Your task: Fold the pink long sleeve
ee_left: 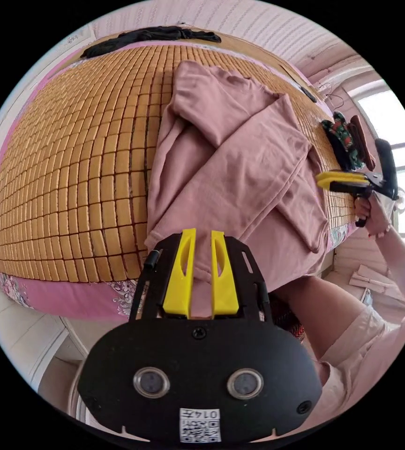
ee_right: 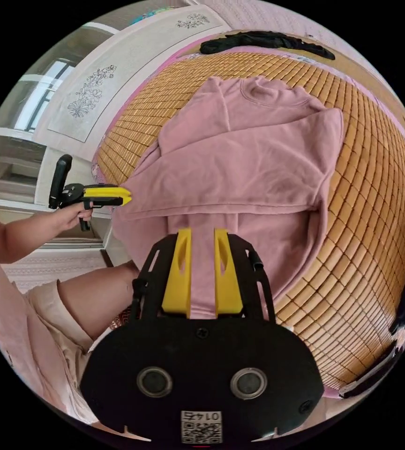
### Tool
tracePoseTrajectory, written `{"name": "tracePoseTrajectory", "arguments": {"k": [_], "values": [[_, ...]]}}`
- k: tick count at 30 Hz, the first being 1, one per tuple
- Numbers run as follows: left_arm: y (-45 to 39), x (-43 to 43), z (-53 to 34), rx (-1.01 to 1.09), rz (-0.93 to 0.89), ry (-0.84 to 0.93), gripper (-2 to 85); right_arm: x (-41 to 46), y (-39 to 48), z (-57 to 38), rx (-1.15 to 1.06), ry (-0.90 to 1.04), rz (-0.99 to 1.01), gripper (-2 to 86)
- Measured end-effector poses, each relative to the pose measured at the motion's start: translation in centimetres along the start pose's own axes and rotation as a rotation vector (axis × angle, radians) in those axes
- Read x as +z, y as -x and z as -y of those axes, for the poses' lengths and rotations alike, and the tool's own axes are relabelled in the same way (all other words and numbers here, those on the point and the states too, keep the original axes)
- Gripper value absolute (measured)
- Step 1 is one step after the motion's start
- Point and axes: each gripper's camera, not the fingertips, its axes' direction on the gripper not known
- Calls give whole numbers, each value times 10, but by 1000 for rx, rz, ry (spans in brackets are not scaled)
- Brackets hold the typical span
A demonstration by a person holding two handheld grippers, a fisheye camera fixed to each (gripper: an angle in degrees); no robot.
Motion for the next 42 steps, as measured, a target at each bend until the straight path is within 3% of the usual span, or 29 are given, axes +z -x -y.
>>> {"name": "tracePoseTrajectory", "arguments": {"k": [4, 11, 13, 15, 17, 24, 30, 31, 34, 42], "values": [[8, -32, 19, 14, -114, -105, 11, -42, -54, 46, 130, -151, -141, 133], [23, -95, 128, 108, -28, -402, 66, -56, -98, 118, 206, -200, -259, 167], [36, -98, 161, 71, -40, -415, 77, -42, -111, 141, 217, -144, -256, 163], [43, -102, 189, 49, -64, -431, 86, -28, -125, 155, 209, -69, -214, 72], [45, -104, 217, 65, -22, -409, 103, -25, -139, 161, 208, -42, -200, 48], [59, -82, 248, 37, -2, -240, 137, -42, -204, 133, 433, -191, 15, 76], [79, -83, 245, 15, -67, -195, 56, -34, -209, 151, 333, -91, -1, 40], [84, -90, 244, 11, -137, -207, 40, -41, -211, 153, 319, -99, 0, 33], [80, -113, 242, 34, -114, -232, 35, -71, -215, 154, 275, -155, -21, 24], [69, -183, 243, 82, -205, -485, 33, -137, -245, 139, 307, -375, 25, 23]]}}
